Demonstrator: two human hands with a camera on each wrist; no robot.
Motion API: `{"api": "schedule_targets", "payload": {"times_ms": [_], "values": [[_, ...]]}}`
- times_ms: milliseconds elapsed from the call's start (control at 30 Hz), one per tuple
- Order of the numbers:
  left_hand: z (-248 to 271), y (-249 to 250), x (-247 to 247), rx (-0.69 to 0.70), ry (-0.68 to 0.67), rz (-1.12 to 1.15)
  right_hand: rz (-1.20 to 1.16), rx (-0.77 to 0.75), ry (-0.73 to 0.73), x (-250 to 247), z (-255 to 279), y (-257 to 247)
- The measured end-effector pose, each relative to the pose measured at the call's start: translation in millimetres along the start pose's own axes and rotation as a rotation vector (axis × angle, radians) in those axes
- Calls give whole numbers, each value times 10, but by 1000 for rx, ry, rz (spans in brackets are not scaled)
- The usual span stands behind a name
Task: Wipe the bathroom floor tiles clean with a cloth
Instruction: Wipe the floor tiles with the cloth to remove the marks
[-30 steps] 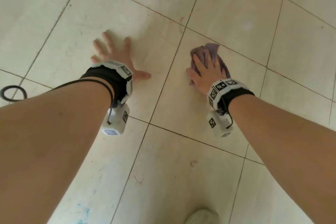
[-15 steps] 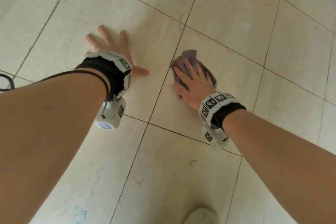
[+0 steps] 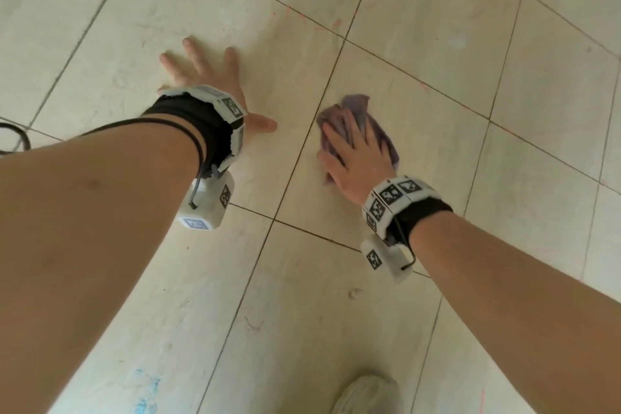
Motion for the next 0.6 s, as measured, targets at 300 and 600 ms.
{"api": "schedule_targets", "payload": {"times_ms": [300,600], "values": [[-43,17,37,-4,-19,-19,-67,384,74,-479,-877,668],[-28,118,-53,-48,-53,-52,-51,199,16,-85,-76,430]]}}
Point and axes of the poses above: each hand's wrist, its own z-axis away from the middle knuckle, its own x-axis out of the palm, y = z × x, the point moved 2 cm from there along -z, towards the middle knuckle, and after that the axes turned 10 degrees about y, right-handed, at the moved point
